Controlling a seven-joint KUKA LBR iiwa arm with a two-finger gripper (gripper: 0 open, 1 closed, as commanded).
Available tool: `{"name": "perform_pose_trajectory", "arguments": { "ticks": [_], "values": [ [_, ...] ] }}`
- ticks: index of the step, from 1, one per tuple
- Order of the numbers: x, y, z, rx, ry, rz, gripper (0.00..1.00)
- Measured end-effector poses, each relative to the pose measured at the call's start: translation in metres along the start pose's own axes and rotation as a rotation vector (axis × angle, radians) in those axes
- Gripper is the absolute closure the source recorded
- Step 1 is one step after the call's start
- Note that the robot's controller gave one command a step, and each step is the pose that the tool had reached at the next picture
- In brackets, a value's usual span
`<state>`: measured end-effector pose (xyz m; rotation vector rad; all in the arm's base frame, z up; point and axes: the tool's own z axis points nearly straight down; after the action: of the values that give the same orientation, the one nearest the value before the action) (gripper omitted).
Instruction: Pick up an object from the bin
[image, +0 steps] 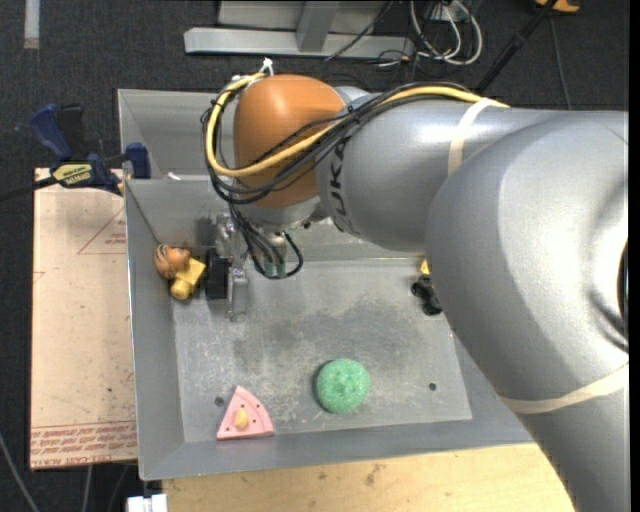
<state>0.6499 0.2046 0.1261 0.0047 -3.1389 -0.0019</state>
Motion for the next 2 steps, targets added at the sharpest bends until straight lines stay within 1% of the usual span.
{"name": "perform_pose_trajectory", "arguments": {
  "ticks": [1, 2],
  "values": [
    [-0.002, -0.001, -0.006, -0.001, -0.007, 0.003, 0.0],
    [-0.009, 0.017, 0.021, -0.001, -0.017, -0.077, 0.0]
  ]
}}
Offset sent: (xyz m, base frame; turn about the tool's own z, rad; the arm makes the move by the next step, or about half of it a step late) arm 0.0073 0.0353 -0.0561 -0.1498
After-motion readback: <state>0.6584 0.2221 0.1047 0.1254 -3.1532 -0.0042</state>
